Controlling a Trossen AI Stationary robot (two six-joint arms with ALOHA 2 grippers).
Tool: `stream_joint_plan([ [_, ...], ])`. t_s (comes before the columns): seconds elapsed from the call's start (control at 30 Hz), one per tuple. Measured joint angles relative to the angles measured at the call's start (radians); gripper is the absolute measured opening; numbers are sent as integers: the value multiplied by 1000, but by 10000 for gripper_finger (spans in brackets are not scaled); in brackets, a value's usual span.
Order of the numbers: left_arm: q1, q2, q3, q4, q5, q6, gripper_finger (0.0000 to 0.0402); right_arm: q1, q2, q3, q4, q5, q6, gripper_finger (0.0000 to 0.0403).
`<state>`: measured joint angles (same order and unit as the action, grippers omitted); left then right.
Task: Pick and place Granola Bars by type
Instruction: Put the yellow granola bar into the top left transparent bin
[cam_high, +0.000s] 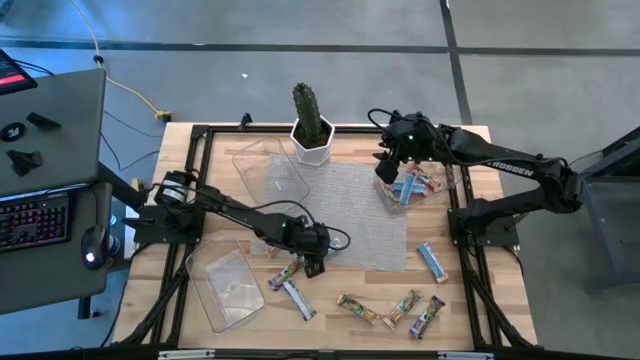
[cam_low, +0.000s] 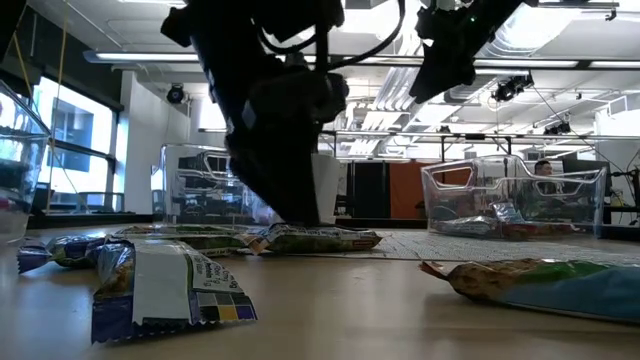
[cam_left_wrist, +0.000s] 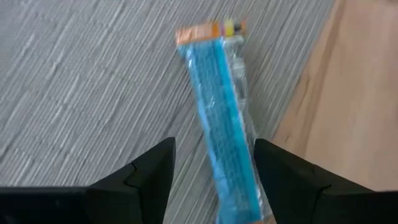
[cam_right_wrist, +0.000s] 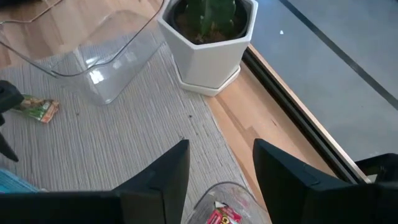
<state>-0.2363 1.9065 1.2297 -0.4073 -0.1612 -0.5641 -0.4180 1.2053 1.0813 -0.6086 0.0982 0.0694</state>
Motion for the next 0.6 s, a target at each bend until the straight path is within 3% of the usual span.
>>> stream_joint_plan([
  [0.6,-9,58,3,27,-4,-17,211,0,0,0,-4,4,4,161],
])
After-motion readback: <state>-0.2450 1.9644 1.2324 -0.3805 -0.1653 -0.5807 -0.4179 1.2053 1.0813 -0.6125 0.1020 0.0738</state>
